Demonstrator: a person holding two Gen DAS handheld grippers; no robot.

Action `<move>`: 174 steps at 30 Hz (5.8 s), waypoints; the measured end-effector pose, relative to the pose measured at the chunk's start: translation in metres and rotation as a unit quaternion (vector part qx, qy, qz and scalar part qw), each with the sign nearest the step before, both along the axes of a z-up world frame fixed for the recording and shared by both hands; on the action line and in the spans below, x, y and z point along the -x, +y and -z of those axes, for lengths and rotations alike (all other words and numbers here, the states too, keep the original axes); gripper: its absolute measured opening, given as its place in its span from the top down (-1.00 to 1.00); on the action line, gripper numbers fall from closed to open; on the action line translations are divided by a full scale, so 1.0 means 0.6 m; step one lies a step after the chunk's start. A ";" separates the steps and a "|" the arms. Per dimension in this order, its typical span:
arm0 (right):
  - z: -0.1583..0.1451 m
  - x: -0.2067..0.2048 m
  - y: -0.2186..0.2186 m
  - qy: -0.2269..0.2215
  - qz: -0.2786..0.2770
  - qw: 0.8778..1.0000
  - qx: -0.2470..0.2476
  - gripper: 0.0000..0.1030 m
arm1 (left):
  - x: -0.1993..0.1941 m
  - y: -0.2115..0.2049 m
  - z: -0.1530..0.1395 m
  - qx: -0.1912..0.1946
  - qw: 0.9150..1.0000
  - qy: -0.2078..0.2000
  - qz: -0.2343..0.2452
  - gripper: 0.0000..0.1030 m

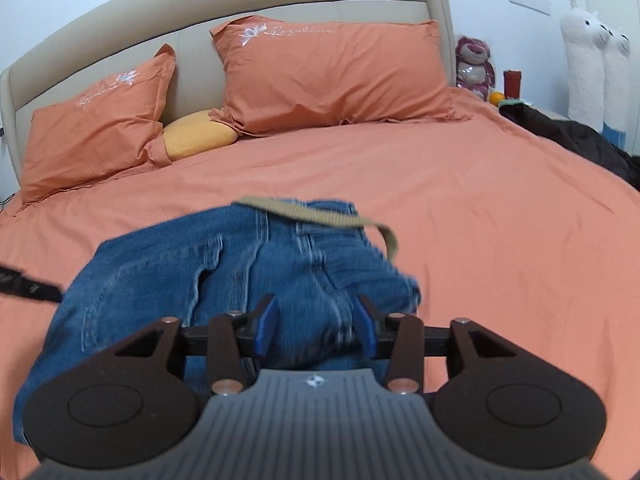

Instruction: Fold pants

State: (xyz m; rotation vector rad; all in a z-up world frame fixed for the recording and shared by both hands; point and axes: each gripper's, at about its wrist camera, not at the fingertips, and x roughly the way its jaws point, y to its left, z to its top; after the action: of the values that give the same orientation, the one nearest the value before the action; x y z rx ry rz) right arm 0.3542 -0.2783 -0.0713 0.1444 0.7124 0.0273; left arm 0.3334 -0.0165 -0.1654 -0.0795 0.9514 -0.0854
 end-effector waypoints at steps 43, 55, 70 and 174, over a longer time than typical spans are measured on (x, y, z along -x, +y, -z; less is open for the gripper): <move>0.145 -0.032 -0.165 0.070 0.102 0.929 -0.348 -0.71 | -0.119 0.071 0.079 0.131 0.987 0.055 -0.080 -0.62; 0.161 -0.058 -0.174 0.089 0.069 0.921 -0.372 -0.10 | -0.145 0.078 0.107 0.177 0.980 0.071 -0.061 -0.10; 0.115 -0.026 -0.168 0.049 0.041 0.925 -0.375 0.37 | -0.105 0.025 0.002 0.089 0.995 0.008 -0.039 0.87; -0.276 0.384 0.553 0.021 -0.194 0.981 -0.007 -0.89 | 0.474 0.319 -0.187 -0.152 0.971 -0.099 -0.157 -0.54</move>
State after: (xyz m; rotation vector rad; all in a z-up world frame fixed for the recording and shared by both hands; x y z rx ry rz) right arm 0.1238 0.0536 0.0941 0.0176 0.7743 0.4029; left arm 0.0487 0.1746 -0.0531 0.0617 0.7330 0.3406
